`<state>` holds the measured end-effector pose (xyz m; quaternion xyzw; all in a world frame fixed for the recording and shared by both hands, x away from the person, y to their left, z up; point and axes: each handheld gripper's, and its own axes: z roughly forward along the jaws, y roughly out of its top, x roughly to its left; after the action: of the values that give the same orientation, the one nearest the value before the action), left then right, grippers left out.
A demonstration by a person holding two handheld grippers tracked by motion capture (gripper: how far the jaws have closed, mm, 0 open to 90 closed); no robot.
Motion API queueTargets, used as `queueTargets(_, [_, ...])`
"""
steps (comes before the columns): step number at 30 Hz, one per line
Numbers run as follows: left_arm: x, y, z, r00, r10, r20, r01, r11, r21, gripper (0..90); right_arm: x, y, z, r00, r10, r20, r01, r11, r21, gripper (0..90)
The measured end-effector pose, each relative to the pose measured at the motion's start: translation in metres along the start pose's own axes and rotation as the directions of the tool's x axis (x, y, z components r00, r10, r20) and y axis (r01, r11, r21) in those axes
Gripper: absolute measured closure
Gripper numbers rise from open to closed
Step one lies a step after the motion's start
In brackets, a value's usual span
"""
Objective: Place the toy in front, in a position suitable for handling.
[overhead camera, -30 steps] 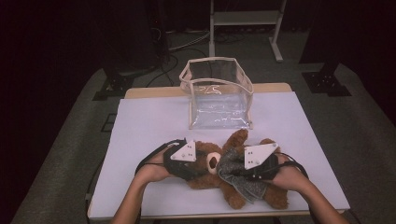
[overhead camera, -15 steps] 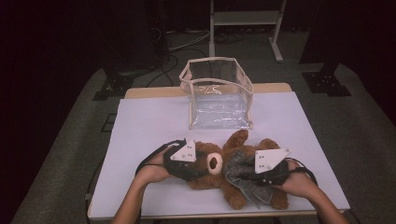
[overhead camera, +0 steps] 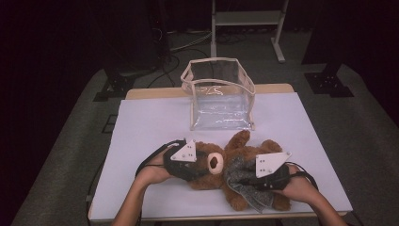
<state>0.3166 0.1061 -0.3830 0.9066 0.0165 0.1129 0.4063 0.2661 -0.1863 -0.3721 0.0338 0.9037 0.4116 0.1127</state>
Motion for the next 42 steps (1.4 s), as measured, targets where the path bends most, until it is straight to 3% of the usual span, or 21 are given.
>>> queueTargets(3, [0.001,0.000,0.001,0.9999,-0.016,-0.006,0.016,0.9999,-0.005,39.6,0.002,0.014,0.006,0.9992,-0.020,-0.036,0.020,1.000,-0.017,71.9])
queueTargets(5, [0.004,-0.001,0.001,0.9992,-0.038,-0.015,0.038,0.9993,-0.007,39.6,0.006,0.018,0.016,0.9978,-0.040,-0.053,0.041,0.999,0.000,71.9])
queueTargets(10, [0.005,0.001,0.001,0.9980,-0.056,-0.028,0.056,0.9984,-0.002,39.7,0.014,0.003,0.032,0.9977,-0.047,-0.049,0.051,0.995,0.083,71.9])
queueTargets(17, [0.007,0.004,0.002,0.9950,-0.087,-0.050,0.086,0.9963,-0.003,40.3,0.019,-0.014,0.018,0.9995,-0.029,-0.014,0.030,0.995,0.093,72.0])
queueTargets(25, [0.009,0.003,0.003,0.9943,-0.093,-0.053,0.093,0.9957,0.002,40.5,0.022,0.003,0.034,0.9975,-0.069,-0.012,0.070,0.994,0.086,71.9])
queueTargets(30, [0.009,0.002,0.002,0.9942,-0.095,-0.050,0.095,0.9955,-0.002,40.2,0.025,-0.011,0.031,0.9985,-0.053,-0.010,0.054,0.992,0.115,71.9])
queueTargets(35, [0.009,0.003,0.002,0.9944,-0.093,-0.050,0.094,0.9956,0.003,40.3,0.026,-0.023,0.018,0.9995,0.001,-0.033,0.003,0.995,0.100,72.0])
queueTargets(39, [0.009,0.003,0.002,0.9946,-0.097,-0.037,0.097,0.9953,0.003,40.8,0.025,-0.009,0.019,0.9997,0.001,-0.023,0.000,0.999,0.050,71.9])
queueTargets(42, [0.009,0.002,0.002,0.9954,-0.091,-0.031,0.091,0.9958,0.002,40.9,0.022,0.006,0.029,0.9994,-0.026,-0.024,0.026,1.000,0.013,71.9])
